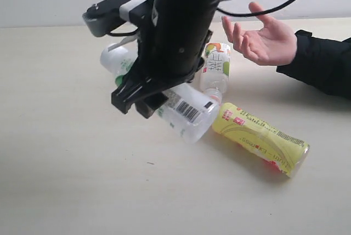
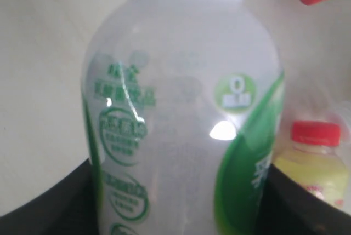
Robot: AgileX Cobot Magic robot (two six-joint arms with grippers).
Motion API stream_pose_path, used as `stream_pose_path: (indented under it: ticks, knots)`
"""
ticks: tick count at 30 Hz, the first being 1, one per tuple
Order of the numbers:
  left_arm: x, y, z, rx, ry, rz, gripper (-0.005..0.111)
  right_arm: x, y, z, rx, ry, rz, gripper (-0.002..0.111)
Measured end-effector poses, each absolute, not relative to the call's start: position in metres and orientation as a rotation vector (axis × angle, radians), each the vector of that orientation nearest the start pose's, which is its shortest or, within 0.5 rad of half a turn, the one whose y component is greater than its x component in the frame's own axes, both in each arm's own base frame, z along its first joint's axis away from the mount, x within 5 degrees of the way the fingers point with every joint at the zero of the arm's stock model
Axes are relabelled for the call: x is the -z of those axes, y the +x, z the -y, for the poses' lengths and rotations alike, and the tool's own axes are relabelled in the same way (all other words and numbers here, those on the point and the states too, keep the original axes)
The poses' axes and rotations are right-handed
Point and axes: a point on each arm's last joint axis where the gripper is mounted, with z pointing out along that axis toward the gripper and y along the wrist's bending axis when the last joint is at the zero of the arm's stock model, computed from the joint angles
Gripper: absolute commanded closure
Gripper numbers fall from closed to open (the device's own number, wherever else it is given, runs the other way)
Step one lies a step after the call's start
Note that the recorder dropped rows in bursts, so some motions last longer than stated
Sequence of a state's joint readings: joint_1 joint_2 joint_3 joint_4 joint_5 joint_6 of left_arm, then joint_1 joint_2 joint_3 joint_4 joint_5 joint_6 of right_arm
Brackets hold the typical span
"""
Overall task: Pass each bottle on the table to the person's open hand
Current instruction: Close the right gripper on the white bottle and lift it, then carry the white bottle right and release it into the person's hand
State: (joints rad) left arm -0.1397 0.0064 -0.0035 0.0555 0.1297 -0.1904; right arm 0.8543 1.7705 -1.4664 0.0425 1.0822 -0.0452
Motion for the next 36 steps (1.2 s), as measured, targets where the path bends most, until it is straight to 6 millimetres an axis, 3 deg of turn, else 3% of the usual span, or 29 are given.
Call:
stream_pose_path:
  ticks: [8,18,24,36]
  knots:
    - [-0.202,0.056,0.007,0.207,-0.002,-1.620,0.107,-0.331,0.219,-0.239,-0.170,-1.123,-2.603,0.108]
    - [-0.202,0.056,0.007,0.207,-0.002,-1.620,0.107,-0.374,0.223,-0.186,-0.193,-0.796,-2.581,0.108]
    - [-0.202,0.056,0.007,0.207,-0.002,-1.620,0.107,-0.378,0.238,-0.161,-0.176,-0.603,-2.619,0.108]
    - [-0.202,0.056,0.007,0.207,-0.002,-1.620,0.107,-0.359,0.283,-0.109,-0.078,-0.328,-2.722,0.108]
